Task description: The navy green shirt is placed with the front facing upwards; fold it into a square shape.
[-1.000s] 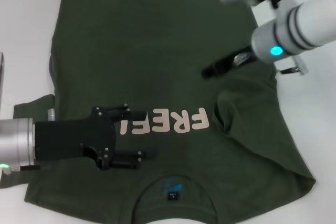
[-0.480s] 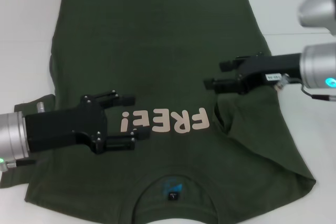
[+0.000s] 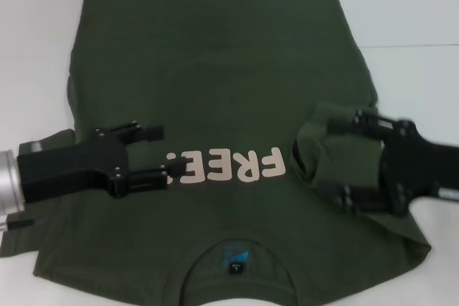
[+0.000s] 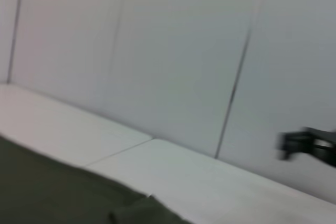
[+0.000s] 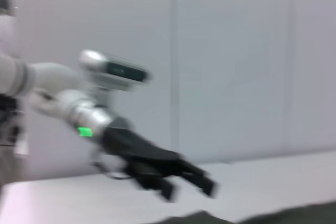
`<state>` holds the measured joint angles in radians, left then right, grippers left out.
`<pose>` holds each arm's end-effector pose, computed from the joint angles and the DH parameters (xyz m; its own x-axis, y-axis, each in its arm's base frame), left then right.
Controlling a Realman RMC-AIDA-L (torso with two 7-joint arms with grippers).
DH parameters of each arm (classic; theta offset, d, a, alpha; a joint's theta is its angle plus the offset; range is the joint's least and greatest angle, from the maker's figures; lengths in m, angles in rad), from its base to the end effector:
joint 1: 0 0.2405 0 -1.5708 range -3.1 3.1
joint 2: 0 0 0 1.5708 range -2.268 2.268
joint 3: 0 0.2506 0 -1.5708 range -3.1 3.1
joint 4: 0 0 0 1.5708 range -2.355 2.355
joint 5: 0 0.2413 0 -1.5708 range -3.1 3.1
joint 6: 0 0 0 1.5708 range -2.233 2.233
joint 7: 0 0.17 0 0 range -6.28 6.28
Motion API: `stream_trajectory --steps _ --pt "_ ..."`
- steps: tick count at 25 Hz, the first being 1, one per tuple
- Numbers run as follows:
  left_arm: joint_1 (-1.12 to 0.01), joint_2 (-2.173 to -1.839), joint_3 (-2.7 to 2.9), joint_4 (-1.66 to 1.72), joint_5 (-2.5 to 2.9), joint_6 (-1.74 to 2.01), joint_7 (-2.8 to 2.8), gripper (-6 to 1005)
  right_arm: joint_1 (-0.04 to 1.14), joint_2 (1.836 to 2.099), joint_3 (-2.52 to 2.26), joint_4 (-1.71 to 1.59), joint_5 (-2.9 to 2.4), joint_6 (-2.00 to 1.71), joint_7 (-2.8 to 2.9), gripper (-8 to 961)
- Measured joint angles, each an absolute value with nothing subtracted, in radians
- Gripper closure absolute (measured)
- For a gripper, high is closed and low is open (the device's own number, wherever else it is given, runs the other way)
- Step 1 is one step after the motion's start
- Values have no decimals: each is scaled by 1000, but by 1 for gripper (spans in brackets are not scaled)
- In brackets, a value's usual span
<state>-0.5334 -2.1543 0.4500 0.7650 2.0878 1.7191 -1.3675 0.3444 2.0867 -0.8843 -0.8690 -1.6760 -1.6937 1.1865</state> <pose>-0.2549 0.3487 -0.0008 0.7386 0.2887 0.6091 0.4542 -0.8809 -0.1333 0.2418 0.3287 0.0136 0.7953 -0.0076 -0.6061 -0.2044 -0.9448 -0.2563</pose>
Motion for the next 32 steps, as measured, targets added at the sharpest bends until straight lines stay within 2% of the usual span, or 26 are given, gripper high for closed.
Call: stream_trajectory --steps 13,32 --pt "-410 -2162 449 1051 2187 1752 -1712 139 324 2085 -820 -878 -1883 -1846 1159 34" --pt "-418 -2158 434 1342 2605 1701 -2395 140 402 2091 -817 -774 -1933 -1777 1153 35"
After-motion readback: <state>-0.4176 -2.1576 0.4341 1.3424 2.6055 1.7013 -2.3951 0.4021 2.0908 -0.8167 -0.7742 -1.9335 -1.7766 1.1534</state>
